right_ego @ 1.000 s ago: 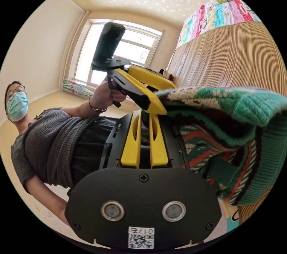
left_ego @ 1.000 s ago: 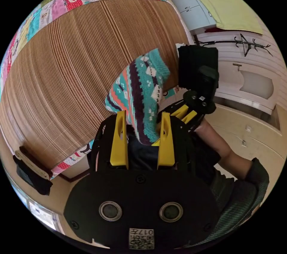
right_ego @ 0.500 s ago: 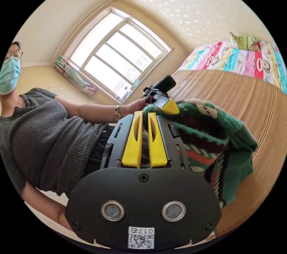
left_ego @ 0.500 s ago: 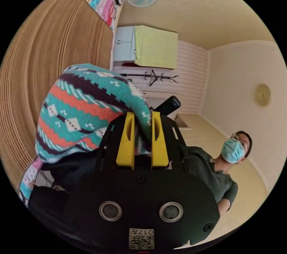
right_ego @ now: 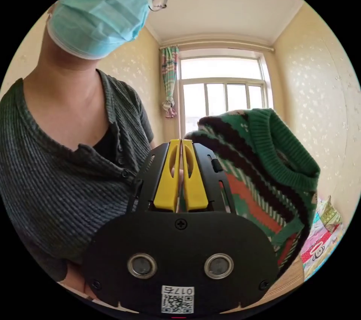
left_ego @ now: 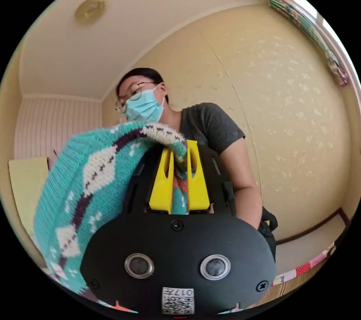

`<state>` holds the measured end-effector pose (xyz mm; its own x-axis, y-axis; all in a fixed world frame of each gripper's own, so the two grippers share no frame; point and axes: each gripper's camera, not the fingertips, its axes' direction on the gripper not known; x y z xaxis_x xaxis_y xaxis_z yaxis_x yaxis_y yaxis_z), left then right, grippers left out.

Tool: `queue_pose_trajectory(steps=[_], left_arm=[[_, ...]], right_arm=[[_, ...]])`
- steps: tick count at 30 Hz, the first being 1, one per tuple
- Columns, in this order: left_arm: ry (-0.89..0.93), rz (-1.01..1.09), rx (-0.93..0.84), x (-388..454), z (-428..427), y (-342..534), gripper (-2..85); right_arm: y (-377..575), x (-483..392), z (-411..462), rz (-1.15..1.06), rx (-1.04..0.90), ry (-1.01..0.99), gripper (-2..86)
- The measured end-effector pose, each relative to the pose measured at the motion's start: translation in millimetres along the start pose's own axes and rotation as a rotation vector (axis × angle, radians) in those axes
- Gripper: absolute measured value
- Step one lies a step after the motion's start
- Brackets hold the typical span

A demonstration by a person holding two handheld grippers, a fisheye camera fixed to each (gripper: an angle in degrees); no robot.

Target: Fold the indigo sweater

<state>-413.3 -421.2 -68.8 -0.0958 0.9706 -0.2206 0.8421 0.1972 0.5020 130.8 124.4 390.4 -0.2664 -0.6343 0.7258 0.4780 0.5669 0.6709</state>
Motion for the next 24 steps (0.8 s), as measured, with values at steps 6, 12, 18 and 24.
queue_pose_trajectory(steps=[6, 12, 18, 24], left_arm=[[0.014, 0.144, -0.012, 70.5, 53.5, -46.3, 5.6], [-0.044, 0.138, 0.060, 110.5, 93.1, -40.1, 5.6], [-0.072, 0.195, 0.116, 149.1, 121.3, -36.2, 5.6], [0.022, 0.222, 0.164, 143.4, 155.0, -29.5, 5.7]], right_arm=[[41.2, 24.1, -0.1, 0.162, -0.042, 0.104, 3.5], [121.1, 67.0, 33.4, 0.391, 0.017, -0.119, 15.3], [184.9, 94.1, 59.6, 0.636, 0.164, 0.005, 17.2], [190.2, 120.2, 98.7, 0.614, 0.016, 0.071, 19.9]])
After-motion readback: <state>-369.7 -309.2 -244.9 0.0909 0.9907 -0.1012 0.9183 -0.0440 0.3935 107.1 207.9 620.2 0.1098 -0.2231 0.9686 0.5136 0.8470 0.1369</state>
